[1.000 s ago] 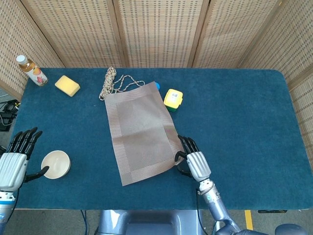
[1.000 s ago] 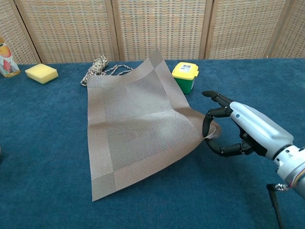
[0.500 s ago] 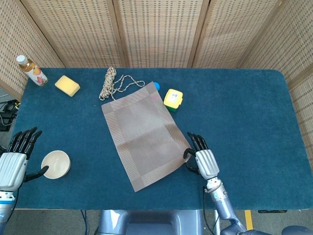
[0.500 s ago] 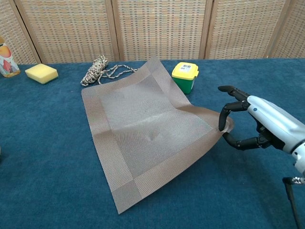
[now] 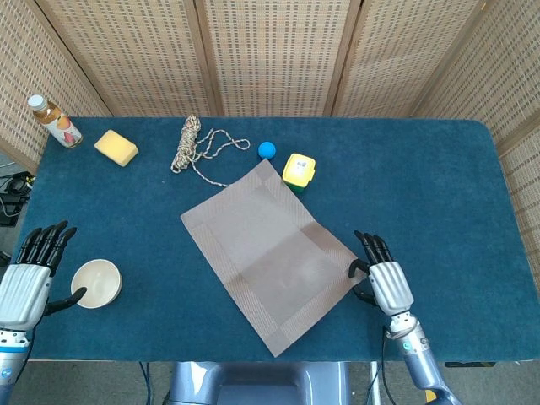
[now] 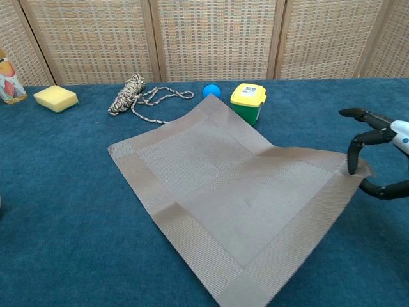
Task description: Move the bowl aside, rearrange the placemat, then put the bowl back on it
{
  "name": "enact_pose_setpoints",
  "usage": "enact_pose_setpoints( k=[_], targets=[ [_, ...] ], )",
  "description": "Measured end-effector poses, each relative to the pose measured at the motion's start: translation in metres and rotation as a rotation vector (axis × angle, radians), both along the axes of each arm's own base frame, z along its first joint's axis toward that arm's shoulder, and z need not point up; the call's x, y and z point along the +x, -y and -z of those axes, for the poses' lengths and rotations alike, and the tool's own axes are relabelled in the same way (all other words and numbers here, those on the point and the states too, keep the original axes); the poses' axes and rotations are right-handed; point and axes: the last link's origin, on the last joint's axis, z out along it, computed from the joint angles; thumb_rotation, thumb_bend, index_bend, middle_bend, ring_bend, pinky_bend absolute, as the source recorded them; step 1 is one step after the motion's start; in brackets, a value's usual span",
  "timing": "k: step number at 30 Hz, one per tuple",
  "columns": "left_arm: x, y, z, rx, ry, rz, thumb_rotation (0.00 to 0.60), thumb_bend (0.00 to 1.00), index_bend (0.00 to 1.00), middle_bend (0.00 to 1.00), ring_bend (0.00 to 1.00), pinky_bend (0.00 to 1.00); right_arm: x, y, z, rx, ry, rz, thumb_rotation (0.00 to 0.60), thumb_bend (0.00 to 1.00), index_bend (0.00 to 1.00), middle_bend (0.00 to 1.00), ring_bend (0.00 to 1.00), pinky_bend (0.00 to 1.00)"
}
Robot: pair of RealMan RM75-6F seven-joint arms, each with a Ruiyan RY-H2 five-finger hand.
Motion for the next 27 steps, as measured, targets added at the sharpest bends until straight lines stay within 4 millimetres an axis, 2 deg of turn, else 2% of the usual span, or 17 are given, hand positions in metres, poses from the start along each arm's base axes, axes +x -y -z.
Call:
enact_pose_setpoints(
  k=[5,11,24,27],
  targets=[
    [0.001,0.0,0.002,0.0,-0.005,0.0,0.6,0.18,0.0,0.0,0.0,0.0,-0.024,0.004,-0.012,-0.001,-0.094,0.022,0.6,0.55,0.65,0.1,0.0,0.0],
    [0.001,-0.001,0.005,-0.006,-0.015,-0.001,0.6,0.18,0.0,0.0,0.0,0.0,-0.046,0.02,-0.024,0.005,-0.189,0.056,0.6,0.55,0.66,0.11,0.0,0.0],
    [-0.001,-0.003,0.006,-0.008,-0.019,-0.008,0.6,0.18,0.0,0.0,0.0,0.0,-0.041,0.07,-0.04,-0.034,-0.356,0.051,0.6,0.55,0.67,0.11,0.0,0.0],
    [-0.001,-0.003,0.007,-0.008,-0.02,-0.01,0.6,0.18,0.0,0.0,0.0,0.0,-0.041,0.077,-0.042,-0.044,-0.394,0.051,0.6,0.54,0.64,0.1,0.0,0.0]
  ],
)
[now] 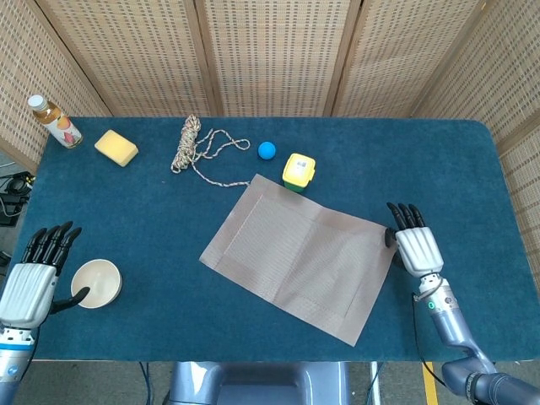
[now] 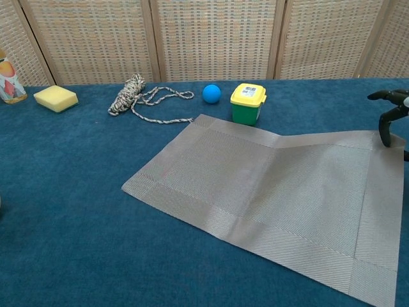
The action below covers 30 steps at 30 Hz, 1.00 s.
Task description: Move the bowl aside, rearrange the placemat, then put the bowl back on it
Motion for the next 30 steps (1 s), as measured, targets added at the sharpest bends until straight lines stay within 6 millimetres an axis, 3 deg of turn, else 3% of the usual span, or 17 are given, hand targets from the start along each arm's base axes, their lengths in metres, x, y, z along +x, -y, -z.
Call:
enact_pose_setpoints(
  k=[2,4,7,10,18,22,30],
  targets=[
    [0.0,0.0,0.0,0.002,0.001,-0.002,0.6,0.18,0.0,0.0,0.0,0.0,-0.001,0.001,-0.001,-0.012,-0.021,-0.001,0.6,0.49,0.58,0.05,0.0,0.0],
    [-0.001,-0.001,0.0,0.002,0.0,-0.004,0.6,0.18,0.0,0.0,0.0,0.0,-0.004,0.001,-0.004,-0.031,-0.037,0.01,0.6,0.39,0.45,0.0,0.0,0.0],
    [-0.001,-0.001,0.001,-0.002,-0.003,-0.006,0.6,0.18,0.0,0.0,0.0,0.0,-0.011,-0.004,-0.01,-0.057,-0.033,0.05,0.6,0.31,0.22,0.0,0.0,0.0],
    [-0.001,-0.002,0.003,-0.005,-0.007,-0.008,0.6,0.18,0.0,0.0,0.0,0.0,-0.014,-0.012,-0.017,-0.084,0.002,0.082,0.6,0.28,0.08,0.0,0.0,0.0],
    [-0.001,-0.008,0.009,-0.017,-0.017,-0.01,0.6,0.17,0.0,0.0,0.0,0.0,-0.02,-0.048,-0.053,-0.204,0.155,0.12,0.6,0.25,0.01,0.0,0.0,0.0],
    [0.003,-0.017,0.013,-0.034,-0.029,0.001,0.6,0.09,0.0,0.0,0.0,0.0,-0.025,-0.069,-0.071,-0.257,0.235,0.126,0.6,0.24,0.01,0.0,0.0,0.0],
    [0.032,-0.052,0.024,-0.051,-0.089,0.083,0.6,0.04,0.0,0.0,0.0,0.0,-0.03,-0.094,-0.109,-0.318,0.323,0.104,0.6,0.23,0.01,0.0,0.0,0.0]
  ],
)
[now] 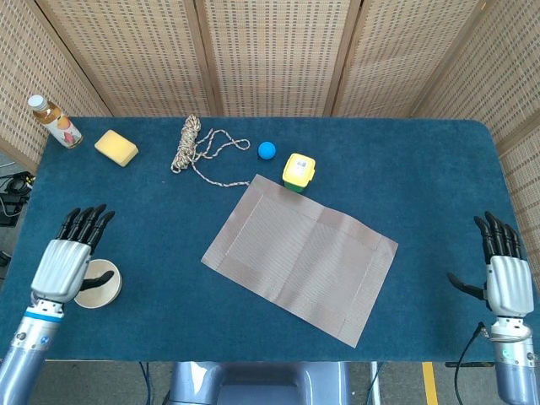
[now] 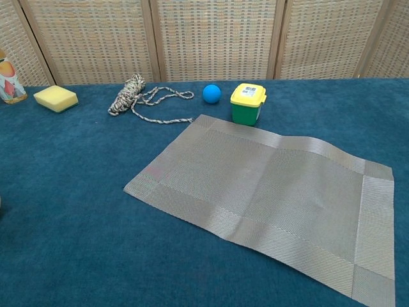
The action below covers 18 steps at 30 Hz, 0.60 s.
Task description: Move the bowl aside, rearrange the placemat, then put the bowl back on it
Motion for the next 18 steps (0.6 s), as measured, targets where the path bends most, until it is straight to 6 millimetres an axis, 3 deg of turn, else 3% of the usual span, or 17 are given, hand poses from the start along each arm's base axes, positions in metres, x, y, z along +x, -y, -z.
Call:
enact_pose_setpoints(
  k=[7,14,18],
  targets=[
    [0.037,-0.036,0.027,-0.052,-0.068,0.08,0.6,0.04,0.0,0.0,0.0,0.0,0.0,-0.005,-0.02,-0.033,0.04,-0.024,0.6,0.23,0.0,0.0,0.0,0.0],
    [0.08,-0.068,0.084,-0.174,-0.163,0.161,0.6,0.03,0.0,0.0,0.0,0.0,-0.002,-0.006,-0.041,-0.067,0.108,-0.051,0.6,0.23,0.0,0.0,0.0,0.0],
    [0.092,-0.078,0.11,-0.219,-0.218,0.178,0.6,0.0,0.0,0.0,0.0,0.0,-0.004,-0.007,-0.047,-0.071,0.14,-0.051,0.6,0.23,0.0,0.0,0.0,0.0]
  ],
)
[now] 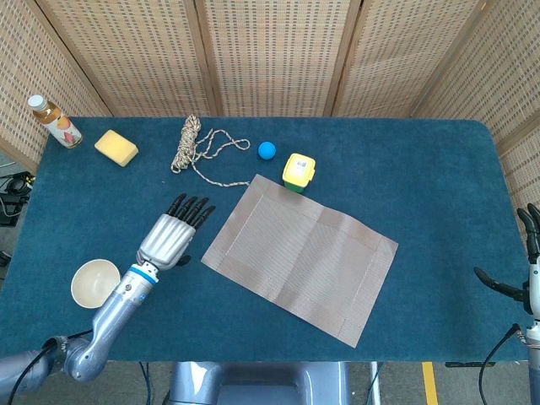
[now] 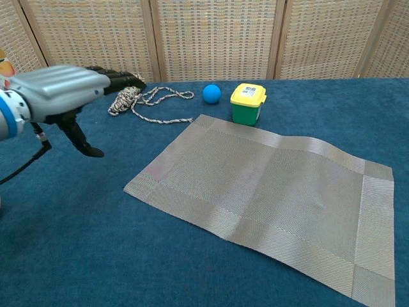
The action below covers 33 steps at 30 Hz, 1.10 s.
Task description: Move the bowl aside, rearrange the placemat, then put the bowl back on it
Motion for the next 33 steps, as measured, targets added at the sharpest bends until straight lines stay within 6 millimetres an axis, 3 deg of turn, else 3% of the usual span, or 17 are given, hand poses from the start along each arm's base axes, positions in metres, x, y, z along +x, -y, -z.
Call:
enact_pose_setpoints(
  k=[5,10,33],
  targets=[
    [0.008,-0.008,0.031,-0.039,-0.057,-0.005,0.6,0.0,0.0,0.0,0.0,0.0,-0.003,0.001,-0.005,-0.001,0.03,0.003,0.6,0.23,0.0,0.0,0.0,0.0],
    [0.009,-0.008,0.048,-0.072,-0.101,-0.006,0.6,0.0,0.0,0.0,0.0,0.0,-0.004,0.001,-0.008,-0.003,0.043,-0.002,0.6,0.23,0.0,0.0,0.0,0.0],
    [-0.011,-0.017,0.067,-0.097,-0.196,-0.04,0.6,0.0,0.0,0.0,0.0,0.0,-0.005,0.001,-0.01,-0.01,0.062,-0.005,0.6,0.23,0.0,0.0,0.0,0.0]
  ],
)
